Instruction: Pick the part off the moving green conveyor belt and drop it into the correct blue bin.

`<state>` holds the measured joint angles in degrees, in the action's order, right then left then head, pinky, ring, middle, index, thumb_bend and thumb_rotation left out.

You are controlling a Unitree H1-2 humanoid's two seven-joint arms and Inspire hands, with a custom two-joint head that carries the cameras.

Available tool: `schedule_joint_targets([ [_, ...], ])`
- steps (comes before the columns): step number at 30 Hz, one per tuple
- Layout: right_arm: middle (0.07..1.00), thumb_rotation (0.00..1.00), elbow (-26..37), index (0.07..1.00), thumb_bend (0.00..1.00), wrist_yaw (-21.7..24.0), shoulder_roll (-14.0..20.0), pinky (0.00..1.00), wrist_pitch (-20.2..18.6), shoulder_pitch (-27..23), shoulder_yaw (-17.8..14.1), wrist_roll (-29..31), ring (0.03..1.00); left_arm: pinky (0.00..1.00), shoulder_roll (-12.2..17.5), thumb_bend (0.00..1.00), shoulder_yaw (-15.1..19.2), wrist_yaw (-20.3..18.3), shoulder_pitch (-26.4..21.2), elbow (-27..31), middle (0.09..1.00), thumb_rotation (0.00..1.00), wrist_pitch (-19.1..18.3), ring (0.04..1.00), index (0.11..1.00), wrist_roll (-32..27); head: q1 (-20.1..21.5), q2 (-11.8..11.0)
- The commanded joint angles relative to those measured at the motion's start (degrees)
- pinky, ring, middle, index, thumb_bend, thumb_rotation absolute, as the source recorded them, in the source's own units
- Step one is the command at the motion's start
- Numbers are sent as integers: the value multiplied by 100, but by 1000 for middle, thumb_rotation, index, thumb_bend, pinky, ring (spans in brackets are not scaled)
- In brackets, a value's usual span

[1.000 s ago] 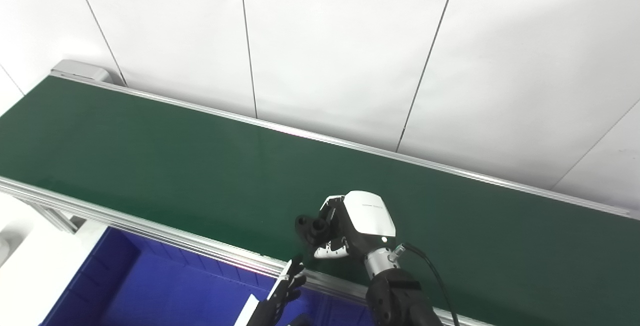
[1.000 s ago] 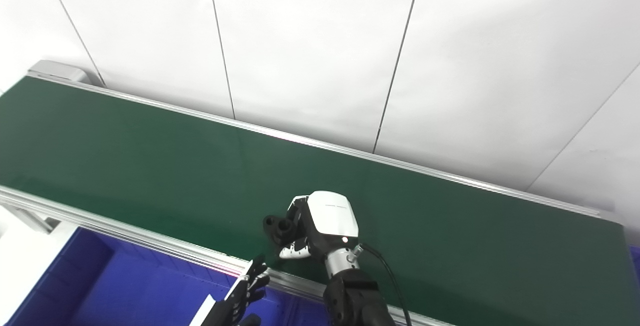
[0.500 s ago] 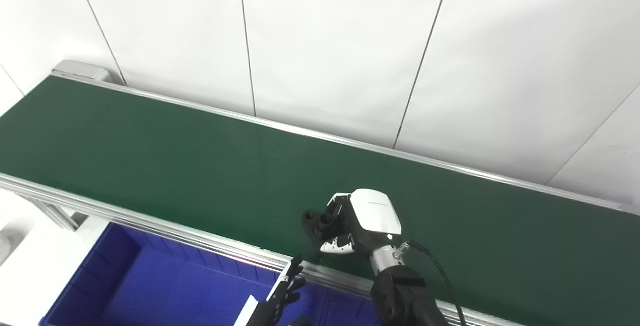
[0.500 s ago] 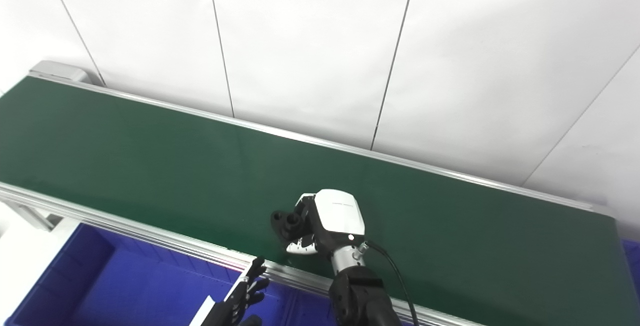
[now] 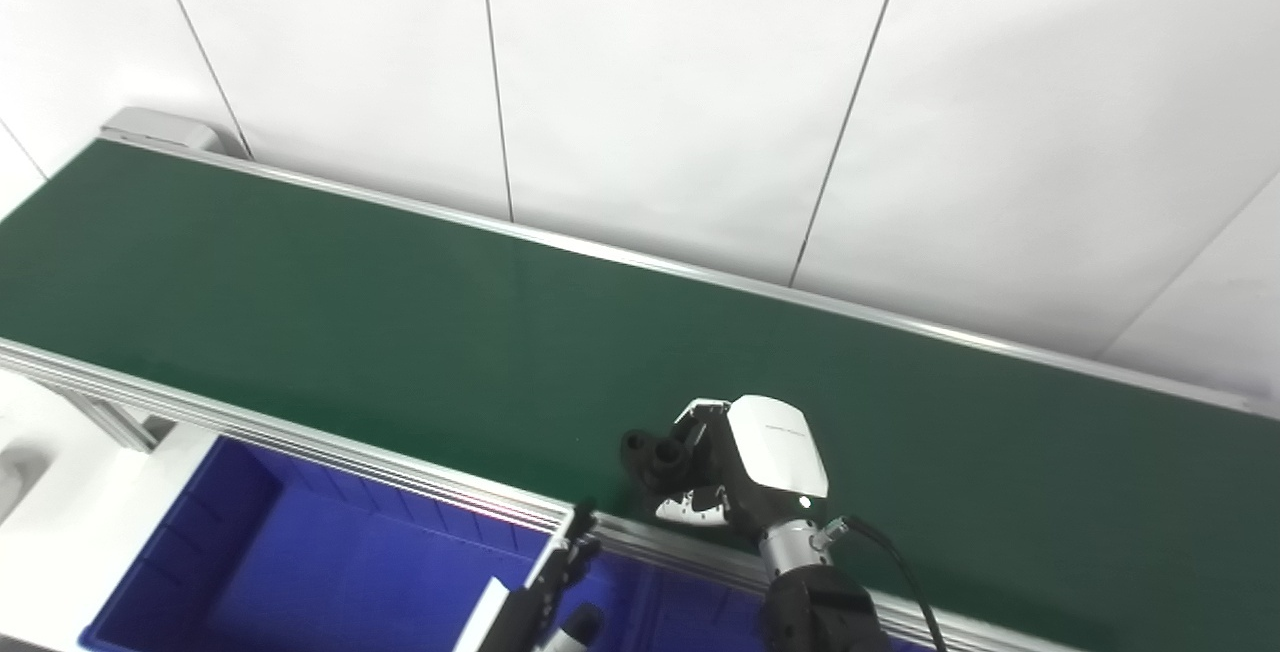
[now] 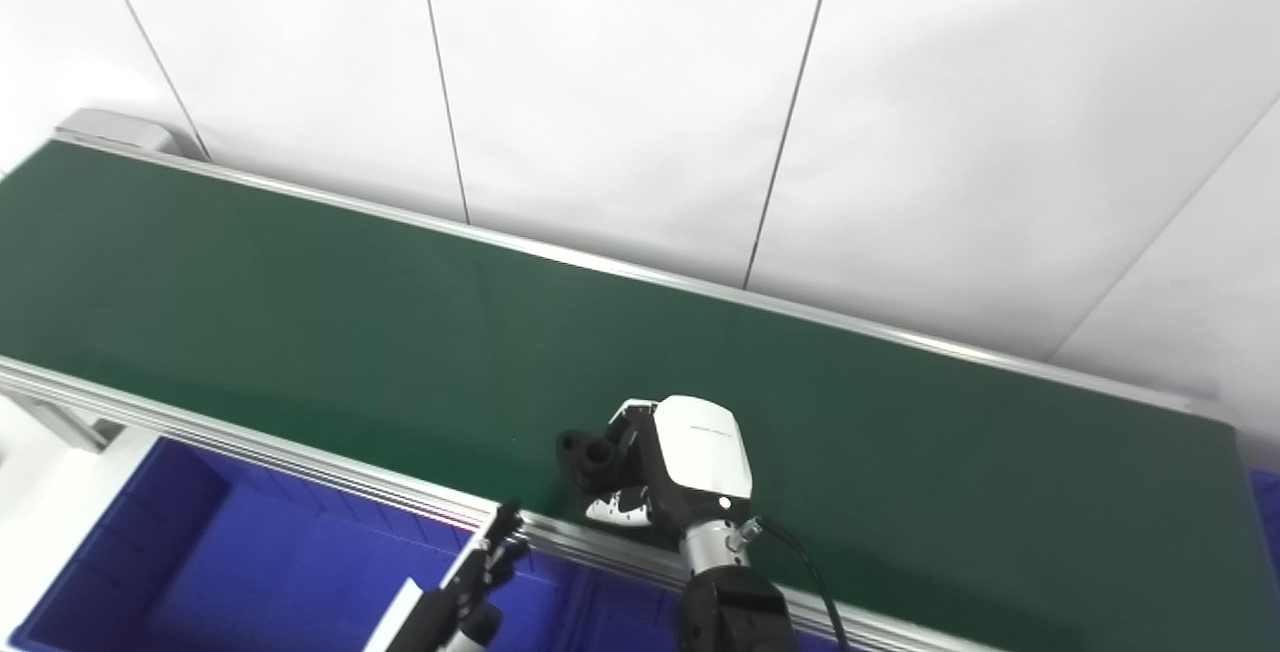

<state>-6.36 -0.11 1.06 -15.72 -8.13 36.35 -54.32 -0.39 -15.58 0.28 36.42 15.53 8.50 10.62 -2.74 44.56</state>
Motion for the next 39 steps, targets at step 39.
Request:
schedule_joint_targets([
  [39,402,0,3754,523,518,1871,298,181,-46,3336,-939,-1711,261,999,929,761,1027,-792,-184,1187,1000,1000,-1100,1000,1000,-1405,2522,1146],
])
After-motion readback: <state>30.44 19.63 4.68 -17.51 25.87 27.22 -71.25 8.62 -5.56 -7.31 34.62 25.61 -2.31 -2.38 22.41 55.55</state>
